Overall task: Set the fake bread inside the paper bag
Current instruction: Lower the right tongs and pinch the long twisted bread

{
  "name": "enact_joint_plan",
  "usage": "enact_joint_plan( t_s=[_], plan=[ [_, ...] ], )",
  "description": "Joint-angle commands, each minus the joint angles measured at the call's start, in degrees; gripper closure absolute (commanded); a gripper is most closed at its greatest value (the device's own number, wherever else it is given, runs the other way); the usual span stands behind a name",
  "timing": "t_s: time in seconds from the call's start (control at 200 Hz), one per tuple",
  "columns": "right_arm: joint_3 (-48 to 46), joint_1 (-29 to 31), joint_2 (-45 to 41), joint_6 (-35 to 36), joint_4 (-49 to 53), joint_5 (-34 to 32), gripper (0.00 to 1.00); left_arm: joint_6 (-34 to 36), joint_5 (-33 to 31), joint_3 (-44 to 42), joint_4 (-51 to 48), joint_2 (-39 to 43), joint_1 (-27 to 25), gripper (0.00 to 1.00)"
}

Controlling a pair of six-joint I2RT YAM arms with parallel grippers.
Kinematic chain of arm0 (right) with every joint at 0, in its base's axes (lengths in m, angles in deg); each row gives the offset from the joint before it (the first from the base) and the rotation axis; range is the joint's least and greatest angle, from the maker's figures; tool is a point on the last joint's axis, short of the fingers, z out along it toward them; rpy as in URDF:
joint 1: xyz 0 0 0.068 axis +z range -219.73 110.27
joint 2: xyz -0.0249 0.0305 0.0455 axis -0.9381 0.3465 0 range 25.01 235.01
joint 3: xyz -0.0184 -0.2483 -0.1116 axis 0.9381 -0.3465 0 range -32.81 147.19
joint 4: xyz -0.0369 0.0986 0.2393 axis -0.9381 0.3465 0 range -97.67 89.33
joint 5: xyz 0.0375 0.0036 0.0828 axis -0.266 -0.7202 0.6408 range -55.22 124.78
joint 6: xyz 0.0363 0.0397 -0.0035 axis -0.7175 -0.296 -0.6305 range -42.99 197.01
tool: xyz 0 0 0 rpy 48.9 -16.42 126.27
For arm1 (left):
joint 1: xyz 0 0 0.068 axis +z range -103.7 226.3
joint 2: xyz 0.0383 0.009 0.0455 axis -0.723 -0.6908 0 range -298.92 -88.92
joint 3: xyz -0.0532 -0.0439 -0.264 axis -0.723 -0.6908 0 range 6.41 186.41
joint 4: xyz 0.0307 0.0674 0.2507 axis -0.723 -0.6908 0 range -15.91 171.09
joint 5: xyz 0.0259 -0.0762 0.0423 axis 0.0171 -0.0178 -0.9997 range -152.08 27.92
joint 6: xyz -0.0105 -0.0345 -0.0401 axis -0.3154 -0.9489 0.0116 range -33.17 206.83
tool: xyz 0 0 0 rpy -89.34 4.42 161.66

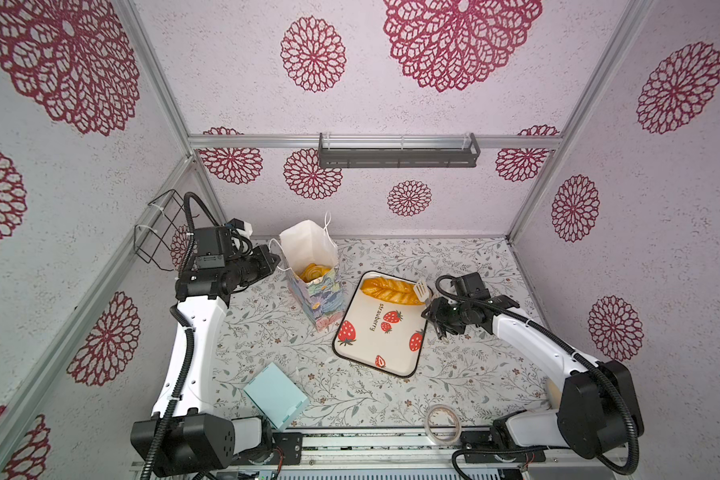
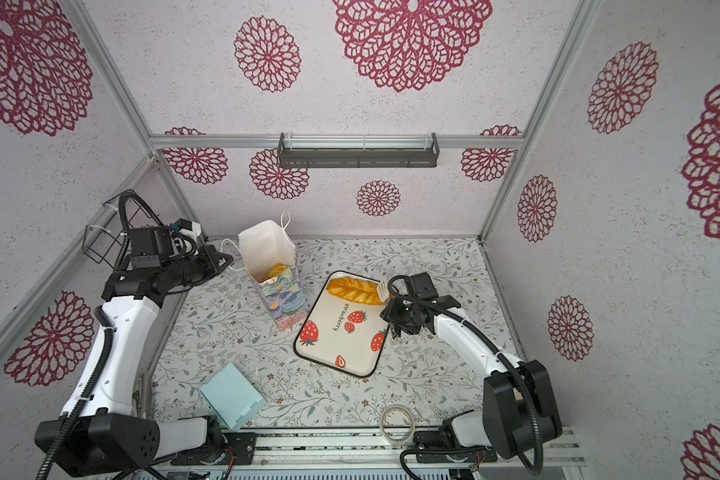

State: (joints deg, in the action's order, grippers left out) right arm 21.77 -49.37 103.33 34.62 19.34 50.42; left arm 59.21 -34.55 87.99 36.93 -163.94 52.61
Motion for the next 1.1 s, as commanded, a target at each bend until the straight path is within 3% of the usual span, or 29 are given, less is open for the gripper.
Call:
enact_joint_plan(
  t_s=[0.0,1.096],
  plan=[
    [1.5,-0.8,-1.2,2.4,-0.8,-1.5,0.45,0.2,-0.1,0.0,0.5,-0.1,-0.1,1.00],
    [1.3,-2.3,8.4,4.1,-8.5,3.3,0.46,0.6,-0.9,0.0,0.0,-0.1,0.0,1.00]
  ],
)
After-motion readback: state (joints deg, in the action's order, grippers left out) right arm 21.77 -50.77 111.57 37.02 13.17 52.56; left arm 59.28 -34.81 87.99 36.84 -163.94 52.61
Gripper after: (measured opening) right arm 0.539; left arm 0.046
